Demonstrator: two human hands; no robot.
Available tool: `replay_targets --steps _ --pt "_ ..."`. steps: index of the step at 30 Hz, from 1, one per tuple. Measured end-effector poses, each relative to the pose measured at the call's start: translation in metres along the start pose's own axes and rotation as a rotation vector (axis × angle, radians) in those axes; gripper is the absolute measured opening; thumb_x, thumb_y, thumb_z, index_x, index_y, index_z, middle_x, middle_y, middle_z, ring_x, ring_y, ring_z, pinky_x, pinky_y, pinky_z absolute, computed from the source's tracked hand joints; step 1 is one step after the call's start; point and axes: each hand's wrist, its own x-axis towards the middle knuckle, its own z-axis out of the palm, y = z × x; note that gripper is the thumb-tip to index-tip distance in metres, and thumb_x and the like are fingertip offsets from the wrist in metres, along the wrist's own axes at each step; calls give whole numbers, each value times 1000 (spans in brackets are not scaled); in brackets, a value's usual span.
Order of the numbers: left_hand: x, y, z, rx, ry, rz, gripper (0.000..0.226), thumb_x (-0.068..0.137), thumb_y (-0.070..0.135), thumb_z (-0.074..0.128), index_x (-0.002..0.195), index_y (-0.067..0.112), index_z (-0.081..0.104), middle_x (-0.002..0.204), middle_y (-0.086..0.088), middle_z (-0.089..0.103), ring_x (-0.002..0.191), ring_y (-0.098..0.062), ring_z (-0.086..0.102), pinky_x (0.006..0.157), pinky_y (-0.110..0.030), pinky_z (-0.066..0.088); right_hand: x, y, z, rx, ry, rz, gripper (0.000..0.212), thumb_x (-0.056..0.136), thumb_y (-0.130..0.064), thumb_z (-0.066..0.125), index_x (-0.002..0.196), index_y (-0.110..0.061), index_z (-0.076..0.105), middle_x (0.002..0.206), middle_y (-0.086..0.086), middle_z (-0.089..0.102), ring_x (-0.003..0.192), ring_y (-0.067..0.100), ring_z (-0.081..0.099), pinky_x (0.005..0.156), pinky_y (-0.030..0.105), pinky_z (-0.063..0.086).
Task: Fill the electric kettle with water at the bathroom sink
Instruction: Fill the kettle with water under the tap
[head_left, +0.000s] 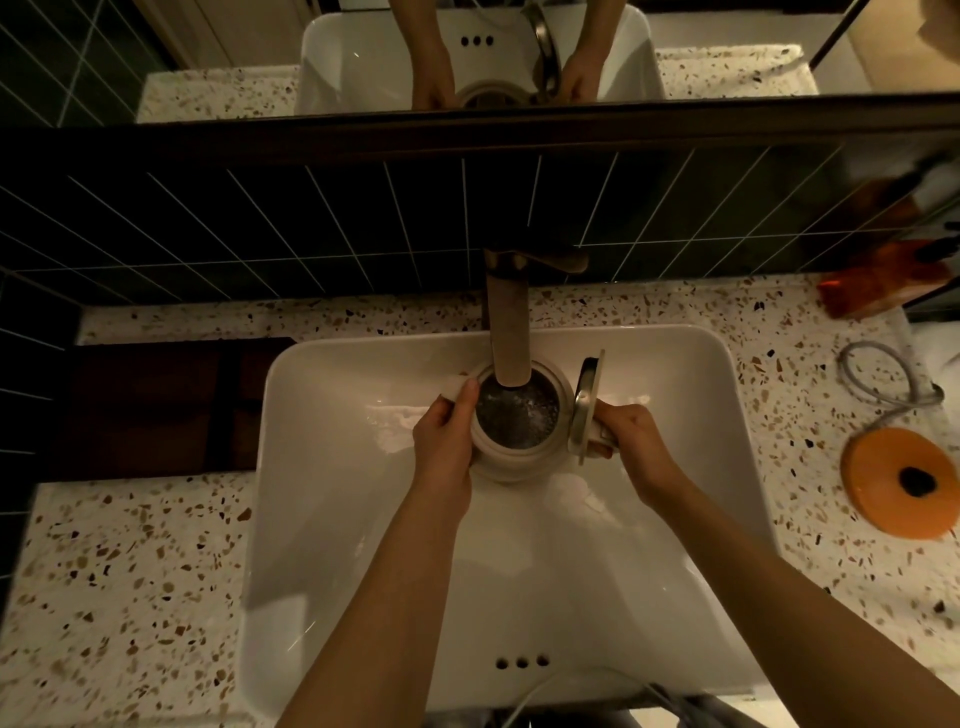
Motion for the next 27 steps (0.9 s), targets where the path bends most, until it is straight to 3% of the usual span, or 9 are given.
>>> replay_targets --steps 3,7,11,13,15,17,21,24,27 --pt "0 1 1 -28 -5 2 10 91 33 62 96 25 67 94 6 71 88 -10 64 70 -28 49 0 -1 1 -1 1 8 77 77 -52 55 62 24 49 64 22 46 60 28 40 56 19 40" --pt "0 2 1 -33 -8 5 13 91 34 62 98 24 68 95 3 71 87 -12 65 64 -25 48 0 -4 1 15 -7 12 70 84 -42 55 61 24 49 63 23 47 58 27 42 57 19 41" --pt "3 2 4 -62 -3 -8 13 93 34 60 98 25 68 100 1 73 97 -18 67 71 -28 52 0 -4 -1 -3 -10 4 83 77 -55 58 62 26 49 61 27 48 58 28 40 56 19 40" --pt "5 2 4 -58 6 -4 13 93 34 60 97 25 68 100 0 73 101 -19 67 73 -29 53 1 -3 -1 -28 -10 -9 96 72 -66 61 72 29 51 65 42 51 63 30 45 62 27 42" --pt "6 2 5 -61 12 -4 13 93 32 61 98 24 69 103 -1 73 105 -20 67 85 -35 55 2 -4 -1 -41 -9 -14 101 69 -71 61 80 29 54 74 49 52 66 31 50 69 35 42" --pt "7 2 5 -56 17 -9 12 93 32 61 97 24 69 104 -2 73 106 -21 67 94 -41 53 2 -7 -1 -61 -8 -13 93 73 -67 61 82 25 59 79 49 55 67 34 53 72 39 42" --pt "8 1 6 -53 27 -13 11 92 34 62 93 25 68 100 -2 73 105 -23 67 97 -44 52 1 -9 -2 -113 6 -18 73 87 -49 50 86 23 61 88 45 59 77 52 56 74 32 45" --pt "9 3 6 -61 29 -32 13 92 34 62 92 23 68 97 -2 73 103 -25 67 95 -46 52 0 -12 -2 -113 17 11 54 98 -29 45 88 20 65 90 40 64 77 41 60 67 15 47" --pt "10 4 5 -70 28 -47 13 91 34 63 93 22 68 97 -2 73 102 -24 67 94 -47 53 -2 -19 1 -91 -5 32 50 99 -22 44 84 20 66 78 36 64 68 25 62 63 9 48"
